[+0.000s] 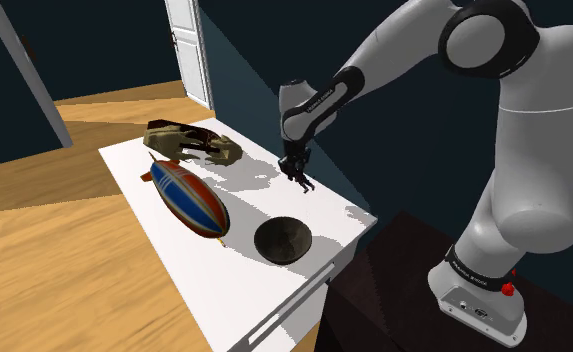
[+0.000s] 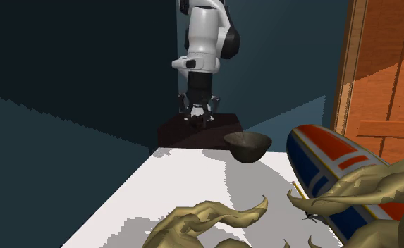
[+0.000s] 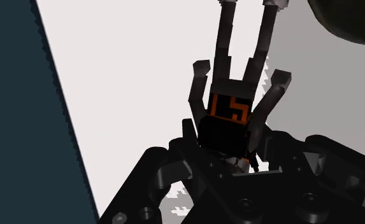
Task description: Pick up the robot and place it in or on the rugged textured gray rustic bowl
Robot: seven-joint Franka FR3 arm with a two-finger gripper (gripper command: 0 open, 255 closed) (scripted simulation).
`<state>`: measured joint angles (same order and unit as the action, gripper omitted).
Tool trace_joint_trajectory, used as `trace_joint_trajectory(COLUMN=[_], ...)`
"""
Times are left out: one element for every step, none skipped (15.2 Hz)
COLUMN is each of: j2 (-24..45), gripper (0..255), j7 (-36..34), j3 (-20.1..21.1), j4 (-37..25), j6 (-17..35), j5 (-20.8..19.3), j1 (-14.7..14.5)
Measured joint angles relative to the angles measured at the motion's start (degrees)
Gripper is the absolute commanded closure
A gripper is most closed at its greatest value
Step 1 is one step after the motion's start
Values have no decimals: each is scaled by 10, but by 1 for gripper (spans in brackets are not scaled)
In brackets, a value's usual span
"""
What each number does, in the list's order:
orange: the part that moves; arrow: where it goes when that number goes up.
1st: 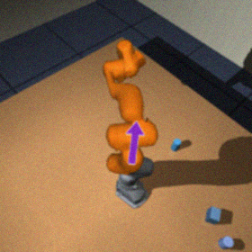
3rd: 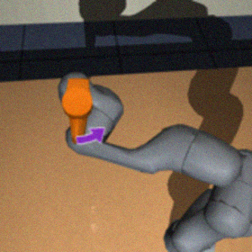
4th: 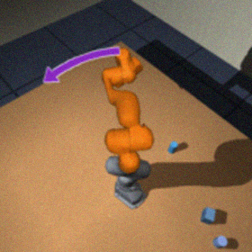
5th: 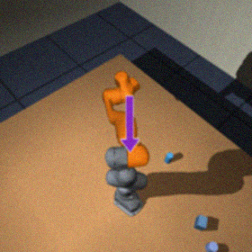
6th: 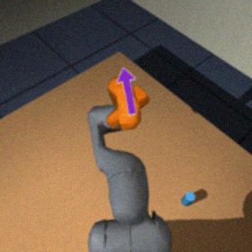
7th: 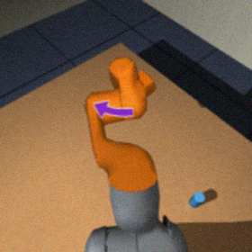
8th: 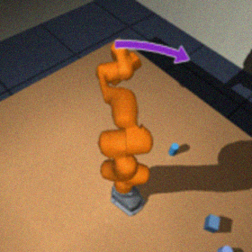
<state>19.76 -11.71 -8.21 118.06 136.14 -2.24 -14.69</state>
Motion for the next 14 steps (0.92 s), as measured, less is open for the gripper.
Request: trace_joint_trajectory(j2=[-8, -14, -25, -32, -36, -43, -51, -57, -62, -65, -67, -71, -72, -73], gripper=[255, 255, 255, 255, 255, 255, 255, 255, 255, 255, 255, 255, 255, 255], j7=[-13, -29, -41, -54, -69, -87, -100, -111, -127, -142, -155, -170, -183, -198], j3=[3, 7, 9, 12, 16, 21, 25, 28, 33, 38, 42, 47, 52, 57], j4=[11, 19, 36, 47, 55, 64, 70, 79, 86, 88, 96, 101, 101, 99], j6=[2, 3, 9, 12, 15, 15, 14, 16, 16, 15, 21, 20, 18, 14], j5=[-2, -5, -8, -10, -12, -14, -16, -18, -20, -21, -22, -23, -23, -24], j1=[-9, -20, -28, -36, -46, -57, -66, -72, -83, -92, -100, -109, -117, -126])
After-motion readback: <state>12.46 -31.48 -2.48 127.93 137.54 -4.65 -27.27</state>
